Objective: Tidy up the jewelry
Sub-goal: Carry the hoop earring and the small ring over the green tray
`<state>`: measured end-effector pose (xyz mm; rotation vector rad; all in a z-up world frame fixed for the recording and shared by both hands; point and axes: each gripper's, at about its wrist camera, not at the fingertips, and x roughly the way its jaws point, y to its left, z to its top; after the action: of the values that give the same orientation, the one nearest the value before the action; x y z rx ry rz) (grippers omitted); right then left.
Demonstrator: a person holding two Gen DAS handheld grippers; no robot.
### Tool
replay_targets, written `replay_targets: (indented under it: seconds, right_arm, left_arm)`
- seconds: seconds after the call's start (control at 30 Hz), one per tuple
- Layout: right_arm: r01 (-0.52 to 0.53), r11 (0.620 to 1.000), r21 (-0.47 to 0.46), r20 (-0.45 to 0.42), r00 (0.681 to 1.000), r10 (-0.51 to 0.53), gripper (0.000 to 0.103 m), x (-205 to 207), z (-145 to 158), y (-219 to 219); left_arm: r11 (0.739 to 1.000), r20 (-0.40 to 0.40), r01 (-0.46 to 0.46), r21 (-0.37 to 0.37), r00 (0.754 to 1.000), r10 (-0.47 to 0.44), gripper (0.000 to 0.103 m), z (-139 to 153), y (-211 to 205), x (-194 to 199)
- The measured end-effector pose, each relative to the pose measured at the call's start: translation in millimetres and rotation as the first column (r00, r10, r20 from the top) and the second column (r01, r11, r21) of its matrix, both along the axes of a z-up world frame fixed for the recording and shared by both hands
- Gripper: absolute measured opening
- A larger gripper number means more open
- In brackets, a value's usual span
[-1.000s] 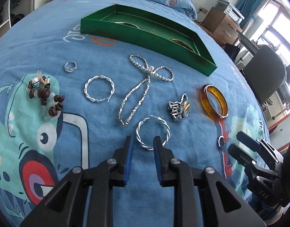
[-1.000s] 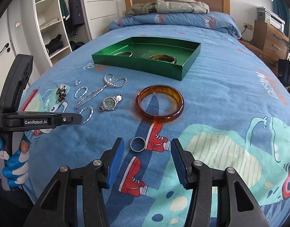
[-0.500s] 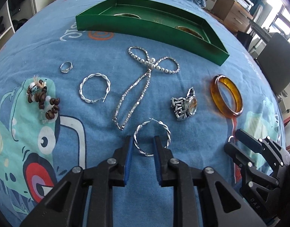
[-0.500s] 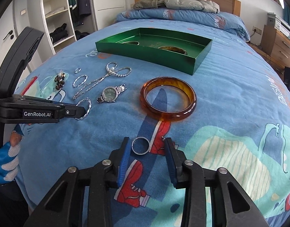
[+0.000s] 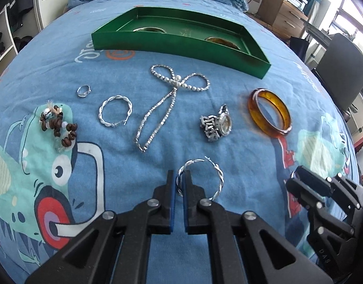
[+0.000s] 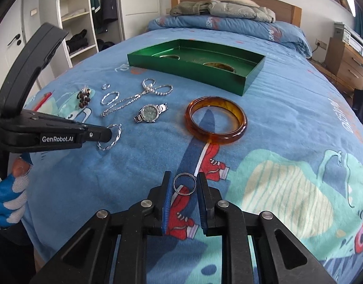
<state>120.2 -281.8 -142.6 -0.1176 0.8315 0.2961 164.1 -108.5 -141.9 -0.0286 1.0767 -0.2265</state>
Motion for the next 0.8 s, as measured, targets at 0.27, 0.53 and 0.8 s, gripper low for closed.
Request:
replay_targets:
  seconds: [0.27, 0.53, 0.8]
  right_arm:
    - [0.040, 0.999, 0.009, 0.068, 0.997, -0.041, 0.020, -14.8, 31.4, 0.7]
    - [0.039, 0.999, 0.004, 0.135, 0.990, -0.039, 0.020, 0.5, 64.0, 10.0]
    - [0.078, 0.997, 0.025, 0.169, 0.982, -0.082, 0.020, 63.1, 85.4, 11.9]
  left_arm:
    - [0.999, 0.090, 0.032, 0.005, 0.995, -0.032, 0.004, 32.8, 4.2, -17.6]
    - [0.999, 0.151, -0.004, -0.034, 0.989, 0.009, 0.004, 67.2, 25.6, 6.4]
    - [0.997, 0.204, -0.043, -0.057, 0.978, 0.053, 0.004, 89.0, 42.3, 85.9]
